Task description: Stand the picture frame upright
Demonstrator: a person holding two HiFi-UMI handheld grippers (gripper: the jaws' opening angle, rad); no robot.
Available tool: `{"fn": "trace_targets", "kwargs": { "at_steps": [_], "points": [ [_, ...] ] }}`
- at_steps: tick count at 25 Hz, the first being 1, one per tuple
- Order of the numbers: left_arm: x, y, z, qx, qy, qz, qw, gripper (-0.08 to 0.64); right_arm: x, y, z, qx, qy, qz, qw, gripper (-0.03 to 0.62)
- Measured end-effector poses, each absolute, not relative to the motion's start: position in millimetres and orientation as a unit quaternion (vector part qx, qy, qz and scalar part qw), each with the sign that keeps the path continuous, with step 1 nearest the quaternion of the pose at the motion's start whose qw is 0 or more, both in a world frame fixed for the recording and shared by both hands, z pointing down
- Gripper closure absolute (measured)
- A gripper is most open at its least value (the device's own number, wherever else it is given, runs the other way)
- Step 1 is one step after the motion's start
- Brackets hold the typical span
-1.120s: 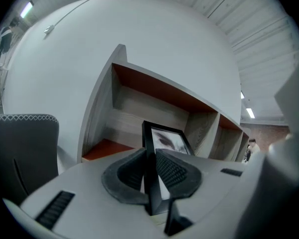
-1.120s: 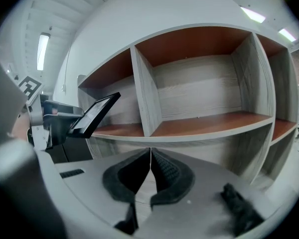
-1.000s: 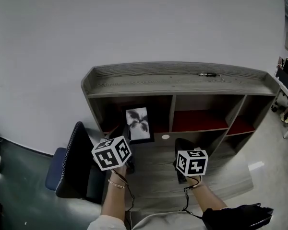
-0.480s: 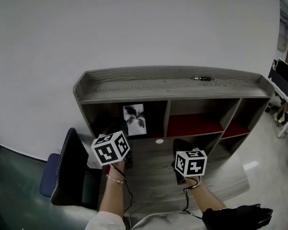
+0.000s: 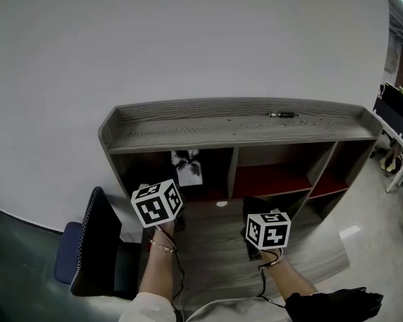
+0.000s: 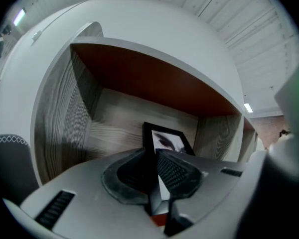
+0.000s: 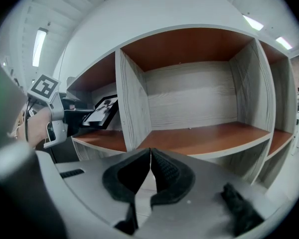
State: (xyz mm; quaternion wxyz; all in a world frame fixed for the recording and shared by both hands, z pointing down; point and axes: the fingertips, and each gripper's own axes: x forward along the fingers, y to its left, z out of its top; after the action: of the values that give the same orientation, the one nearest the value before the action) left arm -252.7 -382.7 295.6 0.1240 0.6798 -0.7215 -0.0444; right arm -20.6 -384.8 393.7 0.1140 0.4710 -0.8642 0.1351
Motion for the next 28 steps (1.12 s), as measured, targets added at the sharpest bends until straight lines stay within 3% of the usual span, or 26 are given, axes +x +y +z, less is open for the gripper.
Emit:
{"fn": "trace_targets", "kwargs": {
  "at_steps": [28],
  "points": [
    [-254, -422, 319, 0.654, -0.742, -0.009, 0.145, 0.488, -11, -404, 390, 0.469, -0.865, 0.143, 0.109, 0.56]
  ]
}}
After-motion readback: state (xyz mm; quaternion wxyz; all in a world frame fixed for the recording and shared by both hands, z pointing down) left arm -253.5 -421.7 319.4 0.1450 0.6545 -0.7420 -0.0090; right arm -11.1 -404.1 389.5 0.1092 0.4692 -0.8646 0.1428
